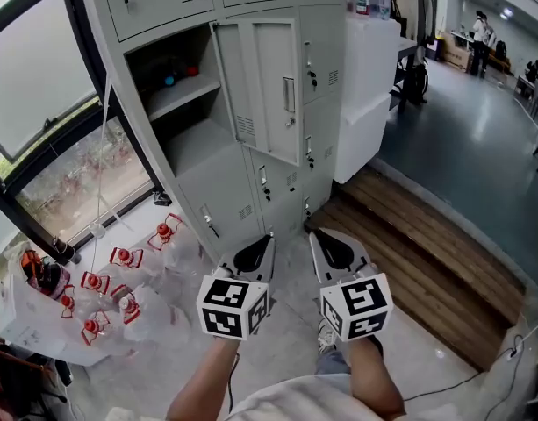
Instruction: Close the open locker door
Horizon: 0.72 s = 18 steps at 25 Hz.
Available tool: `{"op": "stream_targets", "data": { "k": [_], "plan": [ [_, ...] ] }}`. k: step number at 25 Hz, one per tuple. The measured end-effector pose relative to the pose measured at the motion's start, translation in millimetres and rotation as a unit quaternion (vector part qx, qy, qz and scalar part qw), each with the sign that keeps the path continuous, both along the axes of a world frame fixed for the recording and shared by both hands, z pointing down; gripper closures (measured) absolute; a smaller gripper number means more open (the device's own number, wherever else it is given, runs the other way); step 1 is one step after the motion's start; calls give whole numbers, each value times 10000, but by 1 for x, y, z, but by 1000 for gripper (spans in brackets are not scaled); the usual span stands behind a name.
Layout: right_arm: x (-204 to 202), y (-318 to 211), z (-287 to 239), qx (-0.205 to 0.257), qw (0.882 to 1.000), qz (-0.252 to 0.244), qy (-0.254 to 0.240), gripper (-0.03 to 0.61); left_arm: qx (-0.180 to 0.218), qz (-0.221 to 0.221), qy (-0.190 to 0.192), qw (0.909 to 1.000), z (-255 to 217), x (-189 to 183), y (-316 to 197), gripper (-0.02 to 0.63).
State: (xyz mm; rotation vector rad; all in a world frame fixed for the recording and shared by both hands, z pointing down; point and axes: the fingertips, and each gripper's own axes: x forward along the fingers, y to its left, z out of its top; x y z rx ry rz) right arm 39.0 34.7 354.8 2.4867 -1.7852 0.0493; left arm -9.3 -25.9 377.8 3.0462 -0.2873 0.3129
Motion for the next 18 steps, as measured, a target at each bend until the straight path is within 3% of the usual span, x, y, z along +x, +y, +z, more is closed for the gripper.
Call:
{"op": "stream_targets", "data": {
  "k": [18],
  "plan": [
    [124, -70, -12, 99, 9973, -716, 157, 572, 281, -403, 93, 9987, -21, 127, -54, 607]
  ]
}}
